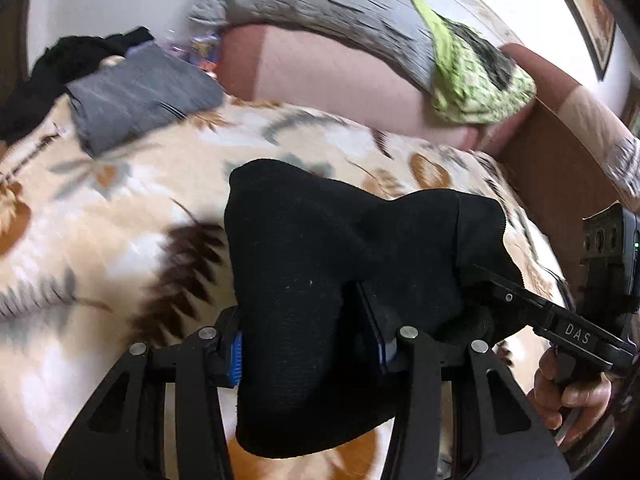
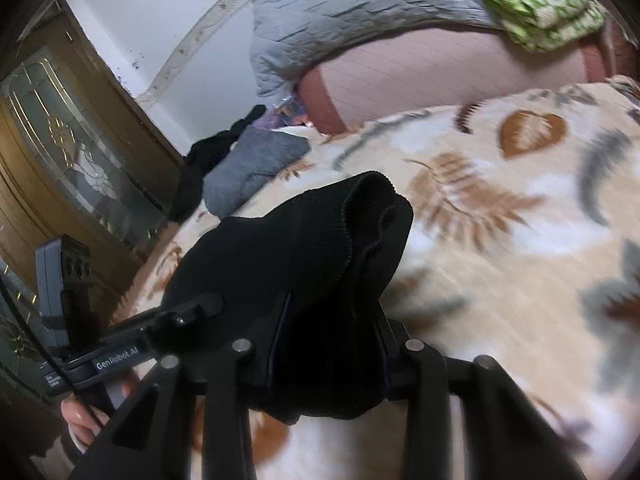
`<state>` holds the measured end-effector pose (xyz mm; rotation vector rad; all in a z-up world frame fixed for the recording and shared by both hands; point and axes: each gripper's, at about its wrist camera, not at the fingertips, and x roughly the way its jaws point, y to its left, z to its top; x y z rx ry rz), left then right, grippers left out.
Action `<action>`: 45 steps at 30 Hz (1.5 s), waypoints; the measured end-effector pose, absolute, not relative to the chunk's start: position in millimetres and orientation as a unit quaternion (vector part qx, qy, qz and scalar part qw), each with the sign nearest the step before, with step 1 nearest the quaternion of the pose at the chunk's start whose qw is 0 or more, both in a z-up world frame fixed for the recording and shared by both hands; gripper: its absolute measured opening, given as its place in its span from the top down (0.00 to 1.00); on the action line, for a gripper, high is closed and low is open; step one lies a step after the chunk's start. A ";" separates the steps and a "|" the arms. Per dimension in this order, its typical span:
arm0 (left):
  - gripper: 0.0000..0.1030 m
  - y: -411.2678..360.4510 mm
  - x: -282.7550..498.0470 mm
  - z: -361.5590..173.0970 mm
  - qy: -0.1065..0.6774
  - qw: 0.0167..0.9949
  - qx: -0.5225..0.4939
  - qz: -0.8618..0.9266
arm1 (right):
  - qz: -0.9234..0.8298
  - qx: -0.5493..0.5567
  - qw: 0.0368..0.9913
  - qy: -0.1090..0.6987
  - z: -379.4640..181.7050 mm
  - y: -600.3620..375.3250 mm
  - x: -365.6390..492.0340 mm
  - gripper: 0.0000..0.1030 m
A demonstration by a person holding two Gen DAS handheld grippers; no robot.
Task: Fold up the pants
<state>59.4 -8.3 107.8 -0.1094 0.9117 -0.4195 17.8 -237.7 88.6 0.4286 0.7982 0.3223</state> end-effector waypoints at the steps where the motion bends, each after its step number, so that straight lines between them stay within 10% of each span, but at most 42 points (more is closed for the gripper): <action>1: 0.56 -2.7 67.8 107.4 0.436 0.877 -0.051 -0.194 | 0.157 0.205 0.887 0.383 87.7 -232.5 25.7 0.65; 9: 0.55 25.7 115.4 64.7 0.468 0.868 -0.053 -0.158 | 0.164 0.201 0.867 0.426 42.6 -202.7 88.0 0.63; 14: 0.12 43.2 115.5 36.9 0.466 0.872 -0.088 -0.125 | 0.170 0.238 0.851 0.435 6.7 -221.1 86.0 0.46; 45: 0.12 36.8 77.6 63.2 0.429 0.902 -0.001 -0.042 | 0.114 0.106 0.906 0.392 73.0 -180.0 36.1 0.44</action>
